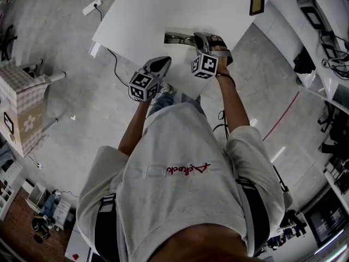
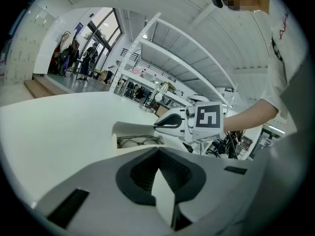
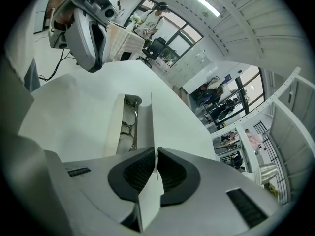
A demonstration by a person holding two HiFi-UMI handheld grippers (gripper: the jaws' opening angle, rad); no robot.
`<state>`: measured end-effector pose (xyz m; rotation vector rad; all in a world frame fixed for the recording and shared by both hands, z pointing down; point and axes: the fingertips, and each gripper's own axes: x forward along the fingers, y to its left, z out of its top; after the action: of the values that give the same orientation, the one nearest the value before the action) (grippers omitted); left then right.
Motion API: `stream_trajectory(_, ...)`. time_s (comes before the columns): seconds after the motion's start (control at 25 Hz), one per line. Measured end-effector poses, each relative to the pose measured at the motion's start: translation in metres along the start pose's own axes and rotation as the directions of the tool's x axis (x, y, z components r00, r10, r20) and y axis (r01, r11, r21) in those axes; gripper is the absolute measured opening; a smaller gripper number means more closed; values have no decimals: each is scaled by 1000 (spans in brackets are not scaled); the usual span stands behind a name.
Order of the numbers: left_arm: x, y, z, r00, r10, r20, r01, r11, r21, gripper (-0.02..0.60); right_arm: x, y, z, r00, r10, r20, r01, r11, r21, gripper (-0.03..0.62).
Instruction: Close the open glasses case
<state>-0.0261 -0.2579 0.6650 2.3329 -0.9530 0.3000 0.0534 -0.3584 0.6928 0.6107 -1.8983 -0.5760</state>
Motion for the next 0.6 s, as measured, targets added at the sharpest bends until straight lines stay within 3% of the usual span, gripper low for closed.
stream_trajectory(0.24,3,-5,1,1000,-14,4,14,1000,7,28,-10,16,2,1000,21,6,-21,1000,5,29)
stream_trajectory(0.6,4,-8,4,1000,-25,8,25,999,22,28,-18,48,1,993,114,-1,-114,993,21,66)
